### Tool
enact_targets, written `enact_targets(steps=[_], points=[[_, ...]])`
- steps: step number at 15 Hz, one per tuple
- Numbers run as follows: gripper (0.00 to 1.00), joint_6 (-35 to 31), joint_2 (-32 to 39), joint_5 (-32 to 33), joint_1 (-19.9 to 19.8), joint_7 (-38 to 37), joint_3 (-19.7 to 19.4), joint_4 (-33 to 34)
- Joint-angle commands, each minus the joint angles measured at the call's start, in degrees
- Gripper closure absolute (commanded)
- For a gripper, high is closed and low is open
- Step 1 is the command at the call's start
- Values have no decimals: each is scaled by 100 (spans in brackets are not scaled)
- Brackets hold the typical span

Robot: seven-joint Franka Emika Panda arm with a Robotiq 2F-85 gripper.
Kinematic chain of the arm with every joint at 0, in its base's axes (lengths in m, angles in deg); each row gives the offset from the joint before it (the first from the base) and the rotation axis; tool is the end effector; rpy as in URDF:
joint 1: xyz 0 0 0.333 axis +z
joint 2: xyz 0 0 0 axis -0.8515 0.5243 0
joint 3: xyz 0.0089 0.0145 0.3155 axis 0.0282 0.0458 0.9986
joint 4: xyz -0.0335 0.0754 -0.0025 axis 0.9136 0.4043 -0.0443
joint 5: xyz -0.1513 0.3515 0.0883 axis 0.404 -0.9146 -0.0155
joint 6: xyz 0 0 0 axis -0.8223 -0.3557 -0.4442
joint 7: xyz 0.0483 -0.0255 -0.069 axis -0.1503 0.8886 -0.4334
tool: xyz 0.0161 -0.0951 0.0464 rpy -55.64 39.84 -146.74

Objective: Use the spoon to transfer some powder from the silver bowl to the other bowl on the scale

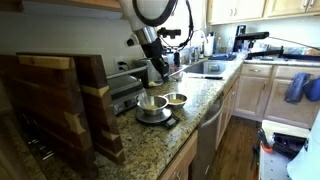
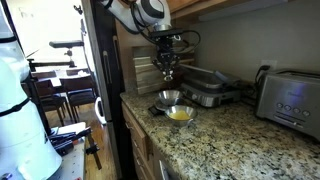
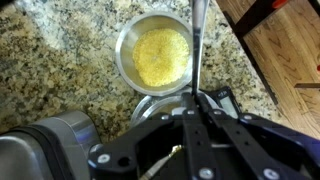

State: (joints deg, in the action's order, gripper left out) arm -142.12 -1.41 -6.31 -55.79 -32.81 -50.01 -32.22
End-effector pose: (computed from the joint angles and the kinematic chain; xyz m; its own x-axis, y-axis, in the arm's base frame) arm 0.5337 0.0503 0.4024 0.4898 0.7976 -0.3520 0.8691 -0.4788 0.1244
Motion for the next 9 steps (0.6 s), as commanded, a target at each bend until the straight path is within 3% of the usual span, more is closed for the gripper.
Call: enact_targets(steps=[1,5,9], points=[[97,-203,-55,535,42,-352,-74,-347],[97,-484,143,1405,43,-884,-112,-519],[97,-705,363,1769,11,-1140,-136,-533]])
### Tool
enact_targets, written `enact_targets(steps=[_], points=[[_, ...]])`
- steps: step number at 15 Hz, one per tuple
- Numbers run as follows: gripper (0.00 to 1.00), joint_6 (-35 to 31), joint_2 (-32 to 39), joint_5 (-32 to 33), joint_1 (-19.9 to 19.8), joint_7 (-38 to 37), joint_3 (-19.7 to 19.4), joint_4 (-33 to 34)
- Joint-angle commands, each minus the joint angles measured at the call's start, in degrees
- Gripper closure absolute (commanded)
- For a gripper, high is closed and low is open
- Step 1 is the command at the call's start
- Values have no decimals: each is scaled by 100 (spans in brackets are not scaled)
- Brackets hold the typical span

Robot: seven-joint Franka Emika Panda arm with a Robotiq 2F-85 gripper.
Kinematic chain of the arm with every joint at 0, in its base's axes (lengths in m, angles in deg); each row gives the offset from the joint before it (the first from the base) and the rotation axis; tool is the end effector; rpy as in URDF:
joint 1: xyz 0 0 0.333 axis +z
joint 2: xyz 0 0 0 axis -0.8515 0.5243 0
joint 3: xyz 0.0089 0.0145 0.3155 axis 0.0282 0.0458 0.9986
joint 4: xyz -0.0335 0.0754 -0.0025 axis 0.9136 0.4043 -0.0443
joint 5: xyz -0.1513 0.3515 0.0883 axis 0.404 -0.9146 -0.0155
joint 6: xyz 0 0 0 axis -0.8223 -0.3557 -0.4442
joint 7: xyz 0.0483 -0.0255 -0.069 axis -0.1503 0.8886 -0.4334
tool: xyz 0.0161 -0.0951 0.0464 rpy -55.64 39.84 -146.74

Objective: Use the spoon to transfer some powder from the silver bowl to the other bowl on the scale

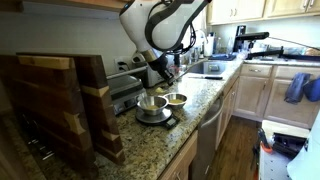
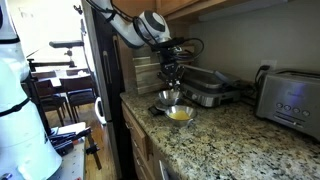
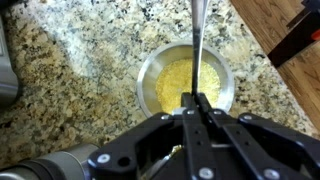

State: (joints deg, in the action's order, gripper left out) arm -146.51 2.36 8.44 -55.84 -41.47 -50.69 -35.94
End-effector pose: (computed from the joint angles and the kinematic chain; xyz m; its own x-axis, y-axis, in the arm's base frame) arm 0.5339 0.0344 0.3494 0.4790 0.7297 -0.4879 0.8774 -0.4145 0.2415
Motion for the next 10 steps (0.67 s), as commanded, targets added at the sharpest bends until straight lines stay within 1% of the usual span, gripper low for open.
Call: enact_targets(steps=[1,4,10], points=[[97,-313,34,333,9,-298,-72,-154],[97,-526,115,495,17,-435,-66,-190],[97,-1027,87,1135,62,-888,-48,-416]])
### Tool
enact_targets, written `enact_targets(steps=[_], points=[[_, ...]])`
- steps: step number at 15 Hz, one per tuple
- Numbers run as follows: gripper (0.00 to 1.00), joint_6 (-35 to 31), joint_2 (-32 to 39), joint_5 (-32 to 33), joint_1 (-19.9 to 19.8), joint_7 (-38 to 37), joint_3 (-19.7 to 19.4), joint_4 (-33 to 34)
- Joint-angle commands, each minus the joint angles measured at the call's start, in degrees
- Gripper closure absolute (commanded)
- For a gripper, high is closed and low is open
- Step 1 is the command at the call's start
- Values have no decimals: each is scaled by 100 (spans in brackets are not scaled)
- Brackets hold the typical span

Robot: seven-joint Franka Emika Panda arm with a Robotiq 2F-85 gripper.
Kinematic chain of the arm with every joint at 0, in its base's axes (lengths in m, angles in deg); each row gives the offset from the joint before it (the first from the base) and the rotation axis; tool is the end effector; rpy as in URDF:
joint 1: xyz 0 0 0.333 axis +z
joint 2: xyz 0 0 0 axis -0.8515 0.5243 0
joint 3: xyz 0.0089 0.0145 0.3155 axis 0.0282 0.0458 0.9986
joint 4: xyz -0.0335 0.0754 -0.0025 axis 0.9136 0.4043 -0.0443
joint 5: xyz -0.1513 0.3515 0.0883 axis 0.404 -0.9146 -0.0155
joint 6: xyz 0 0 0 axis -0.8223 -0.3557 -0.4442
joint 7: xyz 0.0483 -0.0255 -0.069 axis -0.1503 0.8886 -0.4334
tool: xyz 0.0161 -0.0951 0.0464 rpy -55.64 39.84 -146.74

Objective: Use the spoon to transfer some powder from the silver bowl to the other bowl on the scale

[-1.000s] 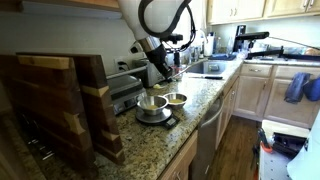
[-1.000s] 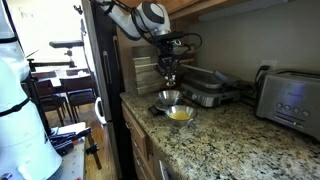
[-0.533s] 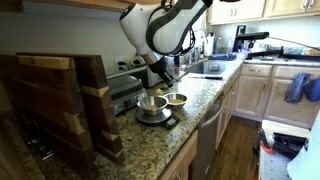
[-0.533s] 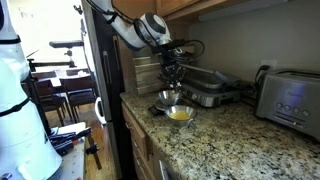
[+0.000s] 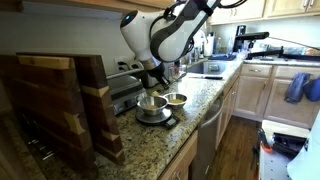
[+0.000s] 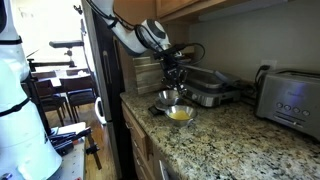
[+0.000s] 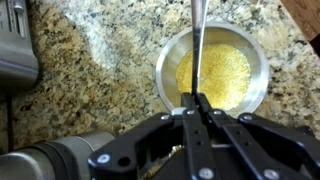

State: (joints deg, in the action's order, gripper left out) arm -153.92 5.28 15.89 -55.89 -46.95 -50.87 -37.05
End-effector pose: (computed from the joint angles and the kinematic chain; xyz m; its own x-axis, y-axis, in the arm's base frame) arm 0.5432 0.0397 0.3225 0.4728 0.7451 -0.4704 0.8773 -0.3482 0.3304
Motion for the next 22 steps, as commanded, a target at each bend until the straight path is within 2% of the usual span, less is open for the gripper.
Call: enact_targets(steps=[1,13,22], points=[[97,-344,-221,505,74,-399,-18,-349],[97,-701,-630,2278,367,-1750,223,-986],[97,-729,-1052,3571,390,-2921,287,-1500]])
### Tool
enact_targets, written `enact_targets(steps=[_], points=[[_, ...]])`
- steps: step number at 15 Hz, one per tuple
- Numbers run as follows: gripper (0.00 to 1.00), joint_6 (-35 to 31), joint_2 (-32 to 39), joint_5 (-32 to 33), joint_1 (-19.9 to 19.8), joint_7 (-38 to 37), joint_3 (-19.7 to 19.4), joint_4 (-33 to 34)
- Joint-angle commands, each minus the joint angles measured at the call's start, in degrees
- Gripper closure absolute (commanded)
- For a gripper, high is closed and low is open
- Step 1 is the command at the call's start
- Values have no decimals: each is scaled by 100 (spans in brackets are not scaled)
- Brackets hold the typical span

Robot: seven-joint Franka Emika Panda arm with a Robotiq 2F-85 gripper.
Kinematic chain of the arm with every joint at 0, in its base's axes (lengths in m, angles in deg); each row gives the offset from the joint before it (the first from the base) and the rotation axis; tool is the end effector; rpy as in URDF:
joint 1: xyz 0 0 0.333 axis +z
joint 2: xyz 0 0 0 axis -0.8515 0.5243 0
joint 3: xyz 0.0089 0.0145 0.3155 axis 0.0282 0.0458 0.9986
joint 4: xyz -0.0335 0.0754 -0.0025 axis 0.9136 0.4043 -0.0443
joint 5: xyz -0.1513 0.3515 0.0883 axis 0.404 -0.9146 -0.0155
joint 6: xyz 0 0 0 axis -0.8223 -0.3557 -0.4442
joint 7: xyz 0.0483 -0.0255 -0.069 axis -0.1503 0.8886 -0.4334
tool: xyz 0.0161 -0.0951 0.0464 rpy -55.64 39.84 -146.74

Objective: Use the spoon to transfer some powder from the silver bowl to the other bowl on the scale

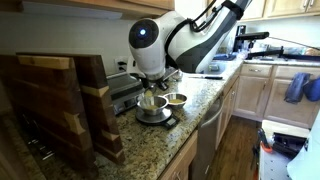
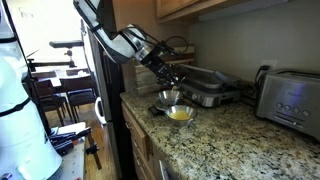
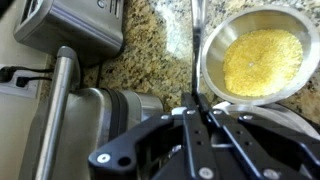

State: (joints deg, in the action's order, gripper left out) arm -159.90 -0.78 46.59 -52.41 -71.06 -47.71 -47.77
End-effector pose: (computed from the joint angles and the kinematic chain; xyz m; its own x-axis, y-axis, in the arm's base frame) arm 0.4944 0.0960 0.3138 0.4276 0.7613 -0.4874 0.7775 -0.0347 0.6279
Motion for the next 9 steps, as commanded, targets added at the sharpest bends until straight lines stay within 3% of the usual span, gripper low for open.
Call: enact_targets(steps=[1,9], points=[[97,-113,-462,727,39,-735,-31,-457],[97,-1,-516,1791,36,-1965,-30,-596]])
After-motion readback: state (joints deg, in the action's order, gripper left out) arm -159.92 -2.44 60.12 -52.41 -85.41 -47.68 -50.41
